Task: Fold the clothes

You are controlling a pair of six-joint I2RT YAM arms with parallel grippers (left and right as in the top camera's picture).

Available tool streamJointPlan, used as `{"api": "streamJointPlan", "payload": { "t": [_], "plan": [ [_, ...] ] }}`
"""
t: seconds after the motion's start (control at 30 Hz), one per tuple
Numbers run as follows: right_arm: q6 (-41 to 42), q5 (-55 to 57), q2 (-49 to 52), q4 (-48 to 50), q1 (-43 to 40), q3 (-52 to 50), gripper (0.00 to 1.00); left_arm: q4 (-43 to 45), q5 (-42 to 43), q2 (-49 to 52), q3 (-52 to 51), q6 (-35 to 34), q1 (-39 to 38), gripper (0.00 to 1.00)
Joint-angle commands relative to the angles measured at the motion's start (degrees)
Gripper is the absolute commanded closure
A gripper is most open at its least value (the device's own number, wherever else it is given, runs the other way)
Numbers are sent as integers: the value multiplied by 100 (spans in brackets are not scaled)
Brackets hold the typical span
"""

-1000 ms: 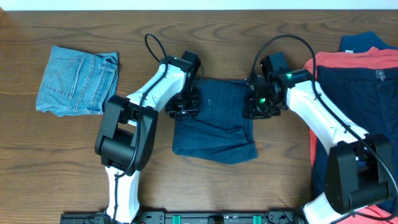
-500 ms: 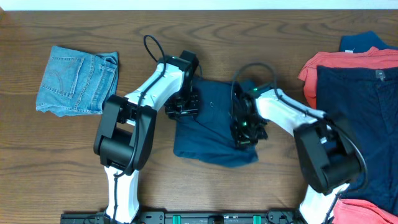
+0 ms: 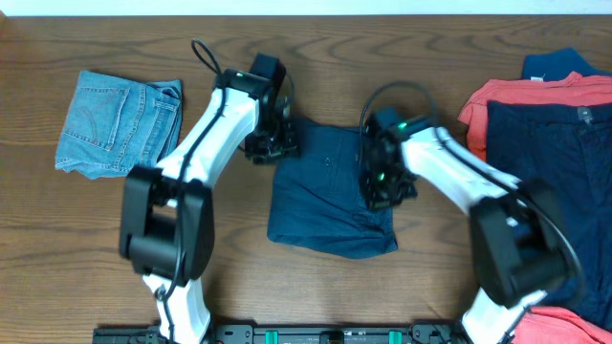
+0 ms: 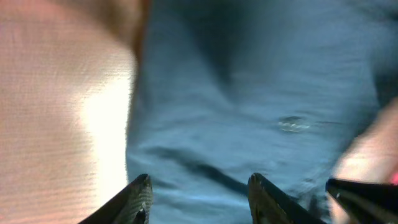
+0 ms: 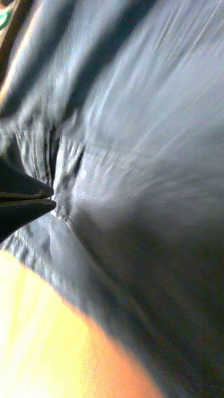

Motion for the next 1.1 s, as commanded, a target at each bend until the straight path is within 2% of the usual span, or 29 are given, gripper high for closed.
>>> {"api": "streamJointPlan", "payload": {
  "t": [0.0,0.13,0.27,0.43,0.53,0.7,0.83,1.0,1.07],
  "plan": [
    [-7,214,-713,365,-289,323,99,264,203,-146,170,417,-105,57],
    [380,232,-831,1150,-525,319,99,870,-319,-63,-44,501,-254,73],
    [501,216,-551,1775,-562,234,99,1250,-907,173,-162,505,-302,76],
    [501,236,184,2406,-555,136,99,1818,-944,608,-162,669,-273,75],
    [525,348,750,2614,-581,136,99,2052,-1180,787,-162,669,-273,69],
    [1080,898,1429,2618,-756,136,99,2218,-1519,831,-149,669,-195,59],
    [1045,743,1416,2487,-949,144,99,1834,-1401,780,181,667,-28,58],
    [184,26,691,2046,-1047,155,96,636,-896,358,841,667,136,53],
    [151,-55,319,1808,-1045,155,97,149,-586,101,994,667,140,53]
  ]
}}
